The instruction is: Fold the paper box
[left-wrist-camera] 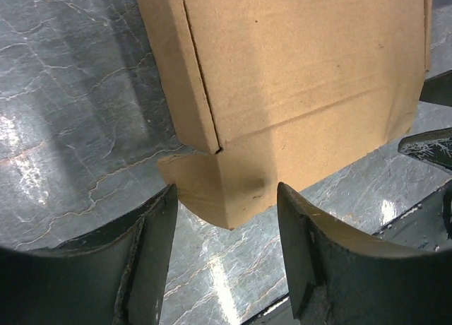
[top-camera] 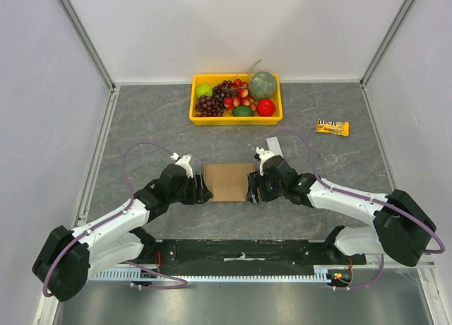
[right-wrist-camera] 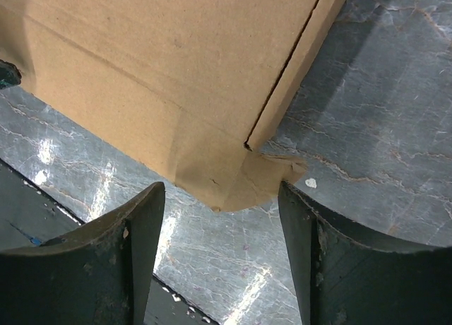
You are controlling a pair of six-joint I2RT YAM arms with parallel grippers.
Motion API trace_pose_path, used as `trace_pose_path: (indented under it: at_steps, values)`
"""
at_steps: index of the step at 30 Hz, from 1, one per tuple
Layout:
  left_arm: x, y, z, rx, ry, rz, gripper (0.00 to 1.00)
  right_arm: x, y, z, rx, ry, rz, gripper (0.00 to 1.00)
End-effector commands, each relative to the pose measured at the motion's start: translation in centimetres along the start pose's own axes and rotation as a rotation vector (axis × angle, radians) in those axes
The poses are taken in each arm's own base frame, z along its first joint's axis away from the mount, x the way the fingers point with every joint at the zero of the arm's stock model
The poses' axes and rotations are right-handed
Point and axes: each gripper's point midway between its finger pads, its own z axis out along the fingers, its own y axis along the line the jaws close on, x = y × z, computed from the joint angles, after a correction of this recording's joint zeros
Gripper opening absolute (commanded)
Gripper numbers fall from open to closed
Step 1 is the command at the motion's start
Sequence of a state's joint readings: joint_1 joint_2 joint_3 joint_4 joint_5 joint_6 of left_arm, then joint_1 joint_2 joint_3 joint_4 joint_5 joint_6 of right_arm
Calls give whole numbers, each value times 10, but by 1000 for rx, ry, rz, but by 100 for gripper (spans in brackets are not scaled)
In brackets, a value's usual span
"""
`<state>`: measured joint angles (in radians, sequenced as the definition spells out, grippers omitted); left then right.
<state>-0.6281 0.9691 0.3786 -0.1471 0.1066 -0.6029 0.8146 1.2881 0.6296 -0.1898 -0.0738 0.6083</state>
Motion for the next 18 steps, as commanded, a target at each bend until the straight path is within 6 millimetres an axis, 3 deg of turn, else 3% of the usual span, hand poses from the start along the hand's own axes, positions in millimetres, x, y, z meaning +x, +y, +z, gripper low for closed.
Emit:
trace_pose_path:
  at_steps: [1,18]
  values:
    - [-20,-19,2,52,-59,4,64,-2,9,4,-41,-15,19,73]
    - [-23,-32,8,88,-48,22,64,-7,18,8,-85,-31,38,73]
